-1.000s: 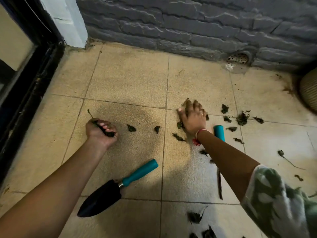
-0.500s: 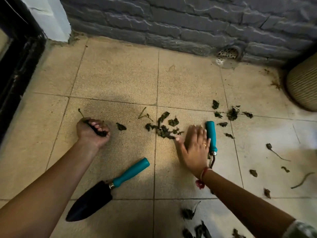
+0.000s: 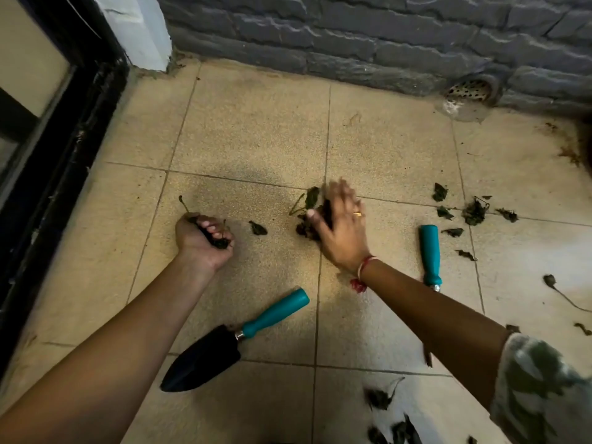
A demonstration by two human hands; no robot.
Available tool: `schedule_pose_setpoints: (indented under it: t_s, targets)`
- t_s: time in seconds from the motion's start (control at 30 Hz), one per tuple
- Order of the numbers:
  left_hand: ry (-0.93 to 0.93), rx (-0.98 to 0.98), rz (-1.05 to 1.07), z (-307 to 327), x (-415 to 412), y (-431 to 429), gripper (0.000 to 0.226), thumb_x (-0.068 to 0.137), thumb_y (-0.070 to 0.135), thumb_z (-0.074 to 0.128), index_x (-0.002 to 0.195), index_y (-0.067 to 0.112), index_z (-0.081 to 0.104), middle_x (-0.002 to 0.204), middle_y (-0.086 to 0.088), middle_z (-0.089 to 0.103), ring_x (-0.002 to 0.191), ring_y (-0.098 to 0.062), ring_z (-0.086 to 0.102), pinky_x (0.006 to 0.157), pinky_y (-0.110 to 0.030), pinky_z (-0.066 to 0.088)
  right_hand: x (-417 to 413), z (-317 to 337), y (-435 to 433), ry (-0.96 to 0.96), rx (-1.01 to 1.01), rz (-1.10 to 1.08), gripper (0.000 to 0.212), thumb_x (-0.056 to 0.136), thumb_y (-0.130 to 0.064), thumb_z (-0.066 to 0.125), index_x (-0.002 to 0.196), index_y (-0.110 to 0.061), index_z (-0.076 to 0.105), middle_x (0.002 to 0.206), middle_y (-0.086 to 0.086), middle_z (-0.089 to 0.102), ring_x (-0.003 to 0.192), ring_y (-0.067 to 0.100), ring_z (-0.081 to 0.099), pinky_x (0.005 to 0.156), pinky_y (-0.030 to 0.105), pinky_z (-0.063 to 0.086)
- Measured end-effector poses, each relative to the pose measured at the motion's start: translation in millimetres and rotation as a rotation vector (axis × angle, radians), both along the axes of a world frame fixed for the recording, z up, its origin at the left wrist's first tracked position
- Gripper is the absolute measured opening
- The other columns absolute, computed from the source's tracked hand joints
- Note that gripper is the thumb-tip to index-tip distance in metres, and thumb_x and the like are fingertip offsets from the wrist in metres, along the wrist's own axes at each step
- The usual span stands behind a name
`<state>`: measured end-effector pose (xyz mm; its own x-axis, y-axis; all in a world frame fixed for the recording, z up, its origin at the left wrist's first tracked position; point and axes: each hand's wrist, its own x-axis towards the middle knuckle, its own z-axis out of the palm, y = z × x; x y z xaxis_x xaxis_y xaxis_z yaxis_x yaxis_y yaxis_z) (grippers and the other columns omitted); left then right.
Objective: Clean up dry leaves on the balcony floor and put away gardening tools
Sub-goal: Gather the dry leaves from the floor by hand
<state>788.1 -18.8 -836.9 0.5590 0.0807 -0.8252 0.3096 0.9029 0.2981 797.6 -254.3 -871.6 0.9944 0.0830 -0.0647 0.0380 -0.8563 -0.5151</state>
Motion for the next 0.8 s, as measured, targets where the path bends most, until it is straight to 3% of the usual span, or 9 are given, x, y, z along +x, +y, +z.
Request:
schedule_pose_setpoints:
  t_s: [0.13,0.33,0.47,0.57,0.63,0.7,0.8]
  targets:
    - [0.007,0.025,0.012,0.9,-1.8,7.5,0.021,0.059,0.020,0.043,0.039,0.022,0.036,0.039,0.010,0.033,0.032,-0.007,0.027,0.039,-0.012,0.021,1.3,-1.1,-21.8,0.073,0.019,-0.284,0.087,0.084,-0.072,0.018,0.151,-0.020,0.000,0.159,0.007,-0.005,0.146,0.021,-0.006,0.117,0.044,-0.009]
    - [0.047,0.029,-0.004,0.3,0.3,2.1,0.041,0.085,0.023,0.037,0.044,0.023,0.035,0.039,0.010,0.032,0.031,-0.008,0.026,0.040,-0.014,0.020,14.2,-9.3,25.1,0.064,-0.066,0.168,0.090,0.081,-0.077,0.012,0.151,-0.021,0.013,0.159,0.006,0.008,0.146,0.022,0.002,0.118,0.043,-0.004]
    - [0.033,0.024,0.004,1.6,-1.4,7.6,0.030,0.071,0.020,0.042,0.042,0.022,0.035,0.037,0.010,0.032,0.029,-0.008,0.025,0.038,-0.010,0.020,13.6,-8.2,53.4,0.008,-0.100,0.561,0.081,0.082,-0.073,0.022,0.147,-0.025,0.024,0.157,0.003,0.017,0.145,0.021,0.009,0.118,0.042,-0.001]
    - [0.034,0.030,0.016,1.2,-3.3,13.9,0.032,0.076,0.021,0.040,0.045,0.023,0.035,0.037,0.010,0.032,0.029,-0.009,0.025,0.036,-0.009,0.021,10.0,-5.8,57.6,-0.019,-0.042,0.497,0.081,0.081,-0.073,0.030,0.146,-0.025,0.028,0.155,0.005,0.020,0.144,0.022,0.013,0.118,0.043,0.006]
    - [0.047,0.029,0.024,0.7,-4.3,16.7,0.036,0.085,0.024,0.037,0.049,0.023,0.034,0.037,0.010,0.032,0.030,-0.009,0.024,0.036,-0.009,0.022,8.9,-4.9,62.3,-0.025,-0.143,0.470,0.086,0.078,-0.078,0.033,0.146,-0.027,0.025,0.155,0.006,0.017,0.144,0.024,0.012,0.118,0.048,0.004]
    - [0.054,0.028,0.030,0.4,-5.9,19.1,0.036,0.086,0.024,0.037,0.050,0.023,0.034,0.037,0.010,0.032,0.030,-0.009,0.025,0.036,-0.009,0.023,8.5,-7.8,71.0,-0.064,-0.264,0.583,0.084,0.079,-0.079,0.033,0.146,-0.029,0.025,0.154,0.006,0.021,0.143,0.026,0.017,0.116,0.053,0.005]
    - [0.041,0.018,0.037,0.7,-7.1,20.8,0.036,0.084,0.022,0.038,0.048,0.023,0.034,0.037,0.010,0.033,0.029,-0.009,0.025,0.037,-0.009,0.023,6.5,-14.6,78.2,-0.217,-0.301,0.698,0.051,0.090,-0.058,0.042,0.125,-0.023,0.051,0.130,0.007,0.052,0.122,0.027,0.047,0.104,0.048,0.031]
